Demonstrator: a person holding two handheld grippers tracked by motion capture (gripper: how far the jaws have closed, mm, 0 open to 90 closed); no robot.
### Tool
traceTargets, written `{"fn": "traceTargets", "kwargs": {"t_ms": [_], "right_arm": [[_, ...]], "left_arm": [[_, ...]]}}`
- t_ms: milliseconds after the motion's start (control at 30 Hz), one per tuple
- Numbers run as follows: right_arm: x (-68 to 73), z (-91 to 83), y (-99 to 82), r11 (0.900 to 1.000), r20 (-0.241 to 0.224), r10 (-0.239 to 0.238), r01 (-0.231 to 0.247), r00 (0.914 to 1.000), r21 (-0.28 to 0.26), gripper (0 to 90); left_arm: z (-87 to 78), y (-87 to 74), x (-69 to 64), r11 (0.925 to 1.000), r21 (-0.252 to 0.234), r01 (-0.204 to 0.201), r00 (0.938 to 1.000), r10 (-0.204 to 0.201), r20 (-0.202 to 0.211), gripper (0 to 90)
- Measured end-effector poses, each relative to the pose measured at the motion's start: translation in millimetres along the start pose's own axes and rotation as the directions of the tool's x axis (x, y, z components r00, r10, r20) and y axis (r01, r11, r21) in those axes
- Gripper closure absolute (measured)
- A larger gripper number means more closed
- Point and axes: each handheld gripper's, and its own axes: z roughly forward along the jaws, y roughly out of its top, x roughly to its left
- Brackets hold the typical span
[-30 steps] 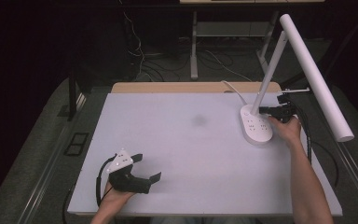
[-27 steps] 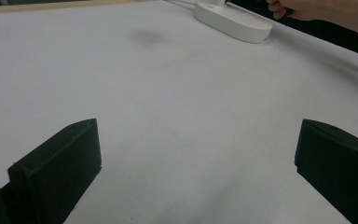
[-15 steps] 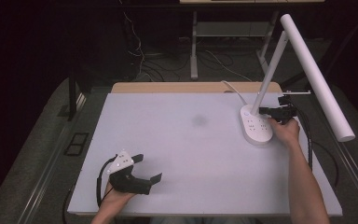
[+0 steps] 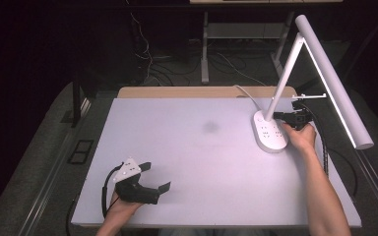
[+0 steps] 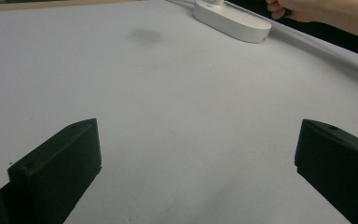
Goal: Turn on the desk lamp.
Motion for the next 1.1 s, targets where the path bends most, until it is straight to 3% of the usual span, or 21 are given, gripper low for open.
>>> {"fn": "traceTargets", "kwargs": {"t_ms": [100, 167, 267, 600, 1100], "right_arm": [[1.8, -3.7, 1.2, 0.9998, -0.006, 0.02, -0.02, 0.9998, -0.007, 89.4], [1.9, -5.8, 2.0, 1.0, 0.001, 0.002, -0.002, 1.0, -0.002, 89.4], [1.6, -10.6, 2.9, 0.9998, -0.003, 0.018, -0.018, 0.9998, -0.005, 89.4], [5.3, -22.7, 5.0, 0.9999, 0.014, 0.006, -0.006, 0.9999, 0.013, 89.4], [26.5, -49.8, 6.6, 1.0, 0.022, -0.006, 0.006, 0.9997, 0.005, 89.4]], "left_arm": [[-0.1, 0.1, 0.0, 1.0, -0.001, 0.0, 1.0, 0.0, 0.001, 0.0], [-0.1, 0.3, -0.4, 1.0, 0.0, -0.004, 1.0, 0.004, 0.002, 0.0], [-0.3, 0.5, -0.7, 1.0, 0.002, -0.008, 1.0, 0.008, 0.002, 0.0], [0.0, 0.9, -2.4, 0.9999, 0.001, -0.014, 0.9999, 0.014, 0.006, 0.0], [-2.2, 1.8, -4.5, 0.9998, -0.014, -0.014, 0.9994, 0.015, 0.03, 0.0]]}}
